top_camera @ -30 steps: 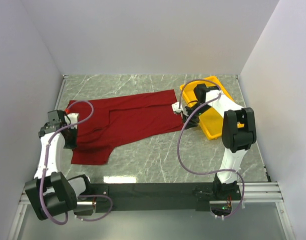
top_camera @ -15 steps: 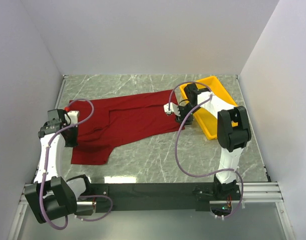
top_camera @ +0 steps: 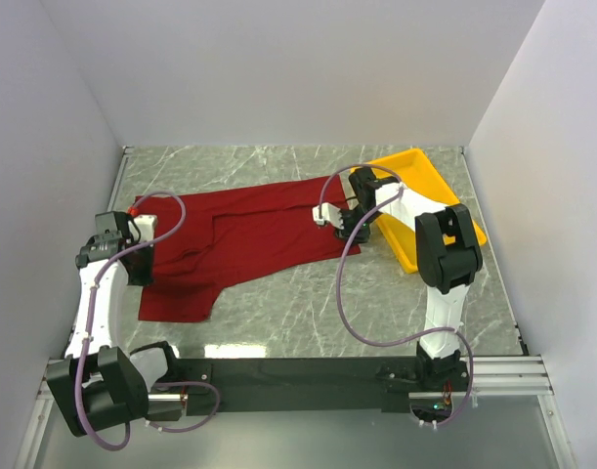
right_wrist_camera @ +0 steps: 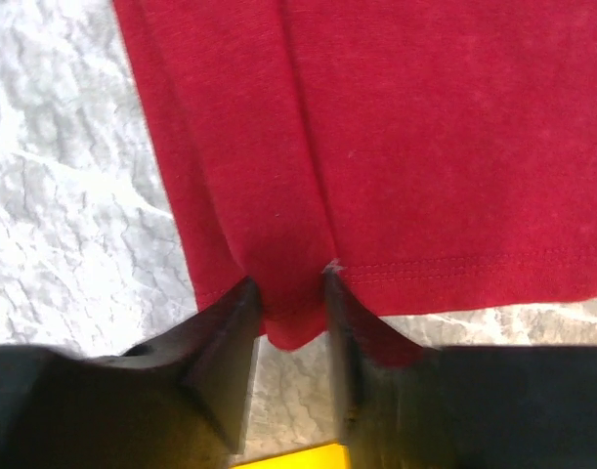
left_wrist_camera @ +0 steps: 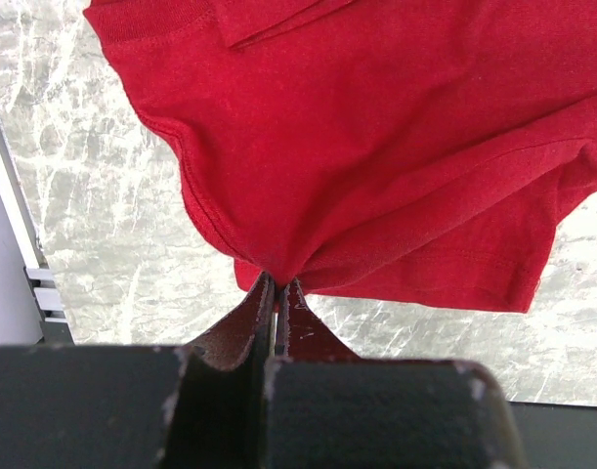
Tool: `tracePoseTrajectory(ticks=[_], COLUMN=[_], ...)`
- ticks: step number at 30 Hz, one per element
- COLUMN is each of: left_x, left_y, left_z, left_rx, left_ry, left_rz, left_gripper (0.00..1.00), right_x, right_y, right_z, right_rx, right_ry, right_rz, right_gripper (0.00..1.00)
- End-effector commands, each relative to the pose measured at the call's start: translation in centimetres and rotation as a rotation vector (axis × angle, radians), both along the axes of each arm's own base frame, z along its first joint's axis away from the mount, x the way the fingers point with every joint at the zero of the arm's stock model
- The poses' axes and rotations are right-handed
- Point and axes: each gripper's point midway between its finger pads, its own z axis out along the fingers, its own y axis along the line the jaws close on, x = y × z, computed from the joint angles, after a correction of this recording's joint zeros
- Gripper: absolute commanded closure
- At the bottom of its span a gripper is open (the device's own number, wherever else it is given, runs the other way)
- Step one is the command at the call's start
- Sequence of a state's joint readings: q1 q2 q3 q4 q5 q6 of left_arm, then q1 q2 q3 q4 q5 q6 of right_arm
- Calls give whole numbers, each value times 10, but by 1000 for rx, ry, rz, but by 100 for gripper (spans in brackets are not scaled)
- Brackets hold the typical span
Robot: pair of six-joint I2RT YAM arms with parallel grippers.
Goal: Fold and stack the t-shirts
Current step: Fold the tshirt
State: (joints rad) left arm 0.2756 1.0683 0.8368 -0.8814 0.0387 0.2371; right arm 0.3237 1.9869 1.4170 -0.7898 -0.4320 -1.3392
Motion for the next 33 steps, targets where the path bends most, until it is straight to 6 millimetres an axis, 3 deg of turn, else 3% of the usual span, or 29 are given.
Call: tracePoseTrajectory(ticks=[1,7,13,18,24,33], left_x=[10,11,8,-2,-9,-2], left_y=[0,1,3,6,8,10], left_z=[18,22,32,30,22,21], left_rx=[3,14,46,74,87,89], left_ry=[-64,-72,-88,-74,-43,-44], left_rz=[9,13,15,25,32,36], left_gripper=[99,99,99,99,99,99], right_x=[8,8,0,-24,-38,-33], right_y=[5,6,1,-8,-16,-20], right_z=[1,19,56,74,81,67], right_rx=[3,33,96,124,155,129], right_ry=[-23,-58,-62,-6,20,43], right_rz=[-36,-39,-41,1,-3,-59], right_gripper=[63,84,91,97,100,100])
